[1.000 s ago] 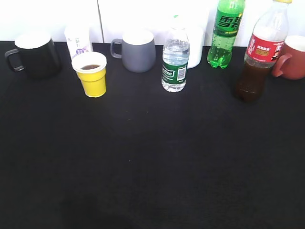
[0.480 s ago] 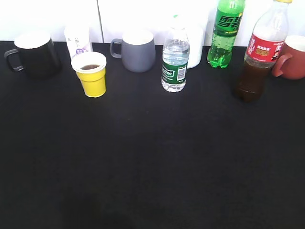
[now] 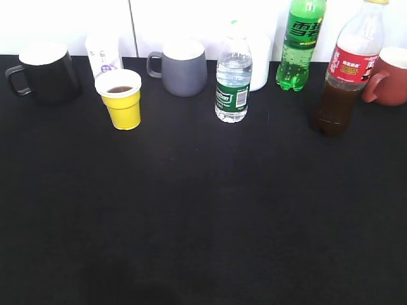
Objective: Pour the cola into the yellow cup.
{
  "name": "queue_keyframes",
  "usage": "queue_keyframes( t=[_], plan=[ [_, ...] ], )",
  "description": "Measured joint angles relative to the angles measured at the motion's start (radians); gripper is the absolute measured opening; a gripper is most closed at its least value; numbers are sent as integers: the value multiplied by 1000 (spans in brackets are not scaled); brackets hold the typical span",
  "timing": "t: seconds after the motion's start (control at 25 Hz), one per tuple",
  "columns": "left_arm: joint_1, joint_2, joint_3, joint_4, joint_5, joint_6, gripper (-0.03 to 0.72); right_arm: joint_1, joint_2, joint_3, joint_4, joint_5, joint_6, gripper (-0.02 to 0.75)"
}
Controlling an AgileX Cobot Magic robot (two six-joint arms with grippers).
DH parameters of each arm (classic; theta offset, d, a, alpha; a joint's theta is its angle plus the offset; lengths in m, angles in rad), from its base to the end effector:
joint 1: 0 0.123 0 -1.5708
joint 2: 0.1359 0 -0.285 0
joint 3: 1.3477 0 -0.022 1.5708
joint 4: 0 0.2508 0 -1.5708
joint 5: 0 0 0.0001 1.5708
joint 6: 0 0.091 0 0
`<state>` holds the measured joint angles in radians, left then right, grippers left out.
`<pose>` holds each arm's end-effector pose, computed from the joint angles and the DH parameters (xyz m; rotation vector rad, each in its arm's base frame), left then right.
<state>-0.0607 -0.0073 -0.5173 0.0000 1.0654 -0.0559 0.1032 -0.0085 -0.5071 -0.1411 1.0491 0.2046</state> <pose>-0.0082 0.0005 0.2816 0.0049 2.0252 -0.0738 -0.0058 -0.0118 0.2808 0.1086 2.0064 0.0284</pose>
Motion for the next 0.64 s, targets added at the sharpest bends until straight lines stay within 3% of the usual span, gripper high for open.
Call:
queue_keyframes(
  t=[0.64],
  plan=[
    [17, 0, 0, 0, 0, 1, 230, -2, 0, 0, 0, 0, 0, 585]
  ],
)
